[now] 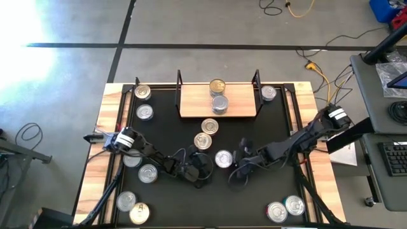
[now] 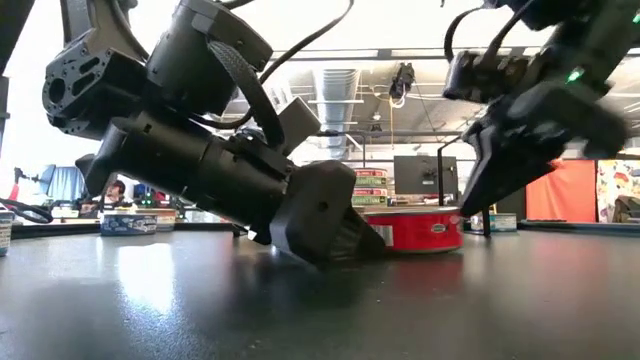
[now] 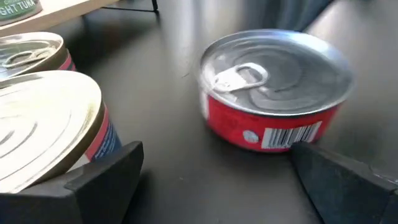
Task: Stack canned seafood by type on shelf
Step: Put the red tuna can on the shelf
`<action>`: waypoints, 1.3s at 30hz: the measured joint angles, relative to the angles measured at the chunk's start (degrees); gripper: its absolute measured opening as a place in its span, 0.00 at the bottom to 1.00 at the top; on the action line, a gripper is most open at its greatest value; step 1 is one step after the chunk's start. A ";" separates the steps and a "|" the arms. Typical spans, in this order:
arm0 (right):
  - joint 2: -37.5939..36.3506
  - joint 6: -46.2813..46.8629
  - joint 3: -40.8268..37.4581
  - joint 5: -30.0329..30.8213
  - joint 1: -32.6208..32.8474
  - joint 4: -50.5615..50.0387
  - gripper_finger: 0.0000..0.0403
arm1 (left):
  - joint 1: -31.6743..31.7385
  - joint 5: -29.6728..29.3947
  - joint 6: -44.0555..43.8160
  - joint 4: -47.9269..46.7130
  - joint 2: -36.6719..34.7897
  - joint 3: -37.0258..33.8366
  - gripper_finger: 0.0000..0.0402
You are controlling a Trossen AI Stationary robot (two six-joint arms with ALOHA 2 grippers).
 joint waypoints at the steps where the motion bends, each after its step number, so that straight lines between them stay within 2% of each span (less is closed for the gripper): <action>1: -0.18 0.41 0.51 -0.43 0.30 -0.88 0.04 | -0.20 0.04 -0.50 -0.81 -0.36 -0.10 0.99; 6: -1.37 1.64 0.95 1.26 0.37 -5.62 0.04 | -1.47 -0.33 -2.28 -5.52 -3.02 -0.81 0.99; 9: -1.31 1.40 0.90 8.80 0.41 -6.99 0.04 | -1.83 -0.44 -1.87 -5.45 -3.49 -0.99 0.99; 11: -1.17 1.32 0.61 13.12 0.19 -7.49 0.04 | -1.84 1.96 -1.70 -5.48 -3.49 -1.01 0.99; 13: -0.47 1.27 0.44 14.29 -0.46 -6.97 0.04 | -1.88 5.52 -0.65 -4.30 -3.19 -1.01 0.99; 16: 0.95 1.23 0.23 12.72 -1.07 -5.01 0.04 | -2.37 8.40 2.08 -0.41 -2.13 -0.72 0.99; 20: 2.74 0.47 0.29 5.26 -1.12 -1.01 0.04 | -2.61 8.92 4.18 2.73 -1.13 -0.10 0.99; 29: 1.43 1.33 3.30 -10.46 1.19 0.14 0.04 | -3.95 9.31 1.99 -6.24 -3.85 -0.36 0.99; 32: 1.29 0.34 3.27 -9.43 1.31 -1.20 0.04 | -4.35 9.12 1.40 -7.59 -4.38 -0.42 0.99; 36: 1.40 -0.07 3.06 -1.64 1.30 -6.77 0.04 | -4.34 9.34 0.53 -8.36 -4.45 -0.40 0.99; 39: 1.31 1.24 3.04 1.74 1.59 -10.70 0.05 | -4.44 8.71 0.21 -8.77 -4.48 -0.40 0.99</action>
